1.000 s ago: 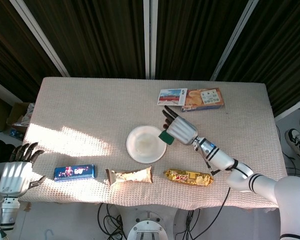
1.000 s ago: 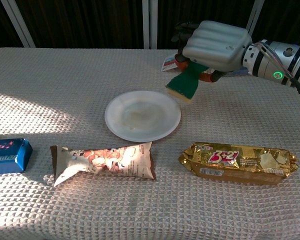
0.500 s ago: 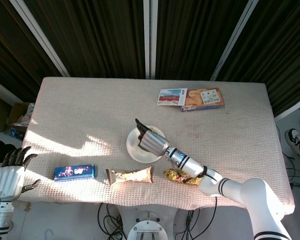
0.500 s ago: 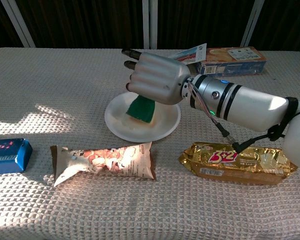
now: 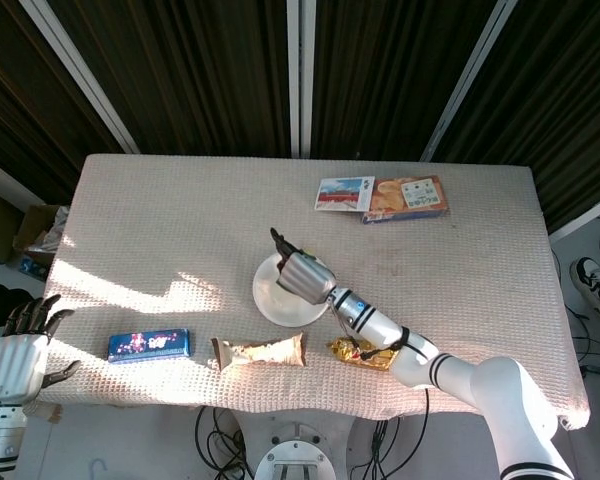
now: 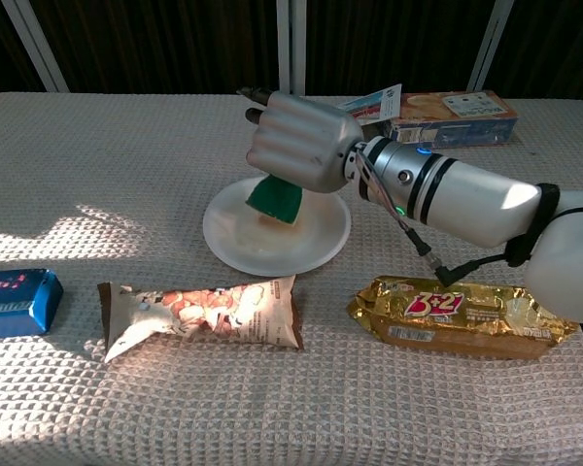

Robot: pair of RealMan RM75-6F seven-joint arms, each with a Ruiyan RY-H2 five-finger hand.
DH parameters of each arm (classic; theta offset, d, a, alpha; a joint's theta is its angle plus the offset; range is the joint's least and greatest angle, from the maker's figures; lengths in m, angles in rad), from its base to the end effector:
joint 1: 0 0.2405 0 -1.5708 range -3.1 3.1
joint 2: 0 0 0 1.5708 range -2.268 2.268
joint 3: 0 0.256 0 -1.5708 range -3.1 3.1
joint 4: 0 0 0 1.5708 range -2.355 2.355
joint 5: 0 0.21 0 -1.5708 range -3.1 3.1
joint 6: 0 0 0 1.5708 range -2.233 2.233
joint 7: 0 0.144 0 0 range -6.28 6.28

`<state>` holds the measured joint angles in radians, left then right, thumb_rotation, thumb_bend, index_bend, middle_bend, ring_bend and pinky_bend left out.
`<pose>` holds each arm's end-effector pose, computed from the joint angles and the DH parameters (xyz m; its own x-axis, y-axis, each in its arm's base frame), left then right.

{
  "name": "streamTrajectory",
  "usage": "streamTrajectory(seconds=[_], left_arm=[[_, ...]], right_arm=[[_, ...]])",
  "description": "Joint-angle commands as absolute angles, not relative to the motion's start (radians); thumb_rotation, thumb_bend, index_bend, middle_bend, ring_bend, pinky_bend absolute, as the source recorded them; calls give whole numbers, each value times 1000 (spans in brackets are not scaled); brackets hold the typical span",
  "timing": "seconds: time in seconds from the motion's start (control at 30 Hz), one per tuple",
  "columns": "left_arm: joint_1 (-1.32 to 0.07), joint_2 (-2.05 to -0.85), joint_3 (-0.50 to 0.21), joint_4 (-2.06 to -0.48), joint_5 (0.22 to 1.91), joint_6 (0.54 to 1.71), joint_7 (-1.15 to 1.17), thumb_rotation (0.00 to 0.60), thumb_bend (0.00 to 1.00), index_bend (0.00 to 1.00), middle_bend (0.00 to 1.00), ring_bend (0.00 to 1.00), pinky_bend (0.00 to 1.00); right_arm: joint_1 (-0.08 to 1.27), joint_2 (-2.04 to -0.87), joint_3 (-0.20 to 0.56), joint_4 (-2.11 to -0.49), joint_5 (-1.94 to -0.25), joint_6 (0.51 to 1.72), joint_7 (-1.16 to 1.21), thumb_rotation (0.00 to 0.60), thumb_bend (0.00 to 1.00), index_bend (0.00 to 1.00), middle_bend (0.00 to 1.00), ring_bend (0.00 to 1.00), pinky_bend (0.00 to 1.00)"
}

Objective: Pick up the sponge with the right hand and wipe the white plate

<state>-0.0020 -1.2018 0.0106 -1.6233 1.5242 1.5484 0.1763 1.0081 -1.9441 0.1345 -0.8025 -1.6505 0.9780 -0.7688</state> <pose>-0.3118 0.1422 0.1309 0.4718 0.0398 0.8808 0.8801 0.0389 -0.4732 -0.0614 -0.3726 -0.1079 0.7679 0.5579 0.3149 0.0422 -0.5346 0.8440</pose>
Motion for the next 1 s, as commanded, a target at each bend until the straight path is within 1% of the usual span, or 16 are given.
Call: streamTrajectory(seconds=[0.03,0.27,0.43,0.53,0.67,0.73,0.87,1.0], left_arm=[[1,-1204,12,-1620,1525,1551,172,600,68,263,120,96,118],[11,-1208,16,-1605,1519,1553,156,600,69,262,120,97,118],[16,-1209,17,-1600,1521,1557,151,600,68,262,120,96,118],[18,-1208,17,-1600,1523,1560,150,600,68,262,120,96,118],[17,-1209,16,-1601,1526,1560,150,600,69,262,120,96,118],[16,-1209,14,-1603,1529,1560,152,600,68,262,120,96,118],[15,-1210,13,-1604,1532,1560,152,600,68,262,120,96,118],[17,-1211,14,-1601,1527,1556,150,600,69,262,120,96,119]], right_arm=[[1023,-1936,146,-814,-1638,966,-786,600,320,752,519,214,0],[1058,-1991,100,-751,-1644,876,-840,600,320,753,522,217,0],[1065,-2013,87,-721,-1650,879,-821,600,322,754,525,225,0],[1063,-1995,104,-739,-1647,920,-795,600,321,754,526,225,0],[1061,-1940,118,-832,-1656,978,-778,600,322,753,526,225,0],[1059,-1914,117,-890,-1660,988,-778,600,322,753,526,225,0],[1063,-1903,97,-930,-1660,948,-813,600,322,753,526,225,0],[1072,-1936,70,-885,-1660,886,-884,600,322,753,526,225,0]])
